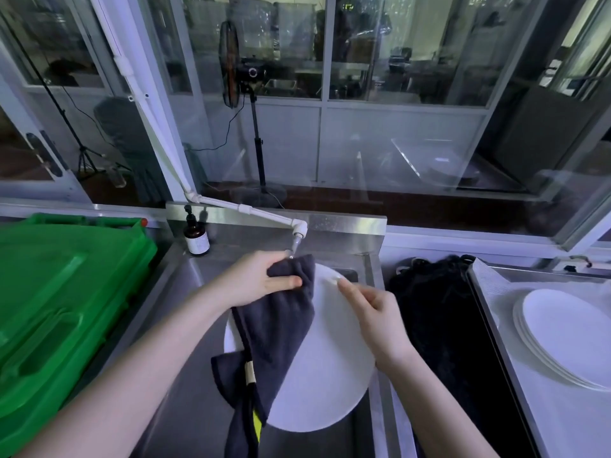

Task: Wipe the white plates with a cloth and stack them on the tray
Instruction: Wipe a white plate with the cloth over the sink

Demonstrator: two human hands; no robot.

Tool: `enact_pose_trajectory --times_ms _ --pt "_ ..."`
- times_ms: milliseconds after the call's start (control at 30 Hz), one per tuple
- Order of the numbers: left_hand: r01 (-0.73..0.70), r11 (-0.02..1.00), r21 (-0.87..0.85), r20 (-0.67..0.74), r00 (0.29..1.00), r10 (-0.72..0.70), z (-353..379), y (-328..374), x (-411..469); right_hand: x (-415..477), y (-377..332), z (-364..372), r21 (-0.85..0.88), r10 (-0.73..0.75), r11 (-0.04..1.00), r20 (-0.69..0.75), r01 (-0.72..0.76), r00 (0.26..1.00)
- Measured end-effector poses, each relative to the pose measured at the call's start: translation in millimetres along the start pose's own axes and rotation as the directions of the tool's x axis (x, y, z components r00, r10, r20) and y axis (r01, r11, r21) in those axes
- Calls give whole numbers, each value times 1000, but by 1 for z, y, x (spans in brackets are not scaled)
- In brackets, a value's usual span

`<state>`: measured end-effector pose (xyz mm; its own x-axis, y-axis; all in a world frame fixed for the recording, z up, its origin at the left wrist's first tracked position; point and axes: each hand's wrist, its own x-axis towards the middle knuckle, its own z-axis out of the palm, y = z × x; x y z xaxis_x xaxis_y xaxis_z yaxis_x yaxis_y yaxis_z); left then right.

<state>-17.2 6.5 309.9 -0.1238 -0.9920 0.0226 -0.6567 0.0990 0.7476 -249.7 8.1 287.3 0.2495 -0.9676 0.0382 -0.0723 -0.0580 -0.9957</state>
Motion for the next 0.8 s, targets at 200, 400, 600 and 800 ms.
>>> enact_pose_trajectory --times_ms 200,400,600,800 --pt "148 877 -457 -222 936 -274 22 -24 -24 4 6 -9 145 104 987 -202 -75 974" --pt "65 994 -91 -209 974 -83 7 -9 -6 18 -17 -10 -311 -201 924 100 223 974" --pt "50 968 -245 -193 976 -99 18 -7 -13 22 -23 -13 -395 -229 874 177 283 957" --pt "139 738 -660 -441 723 -531 58 -21 -33 14 -7 -11 -149 -133 983 -184 106 974"
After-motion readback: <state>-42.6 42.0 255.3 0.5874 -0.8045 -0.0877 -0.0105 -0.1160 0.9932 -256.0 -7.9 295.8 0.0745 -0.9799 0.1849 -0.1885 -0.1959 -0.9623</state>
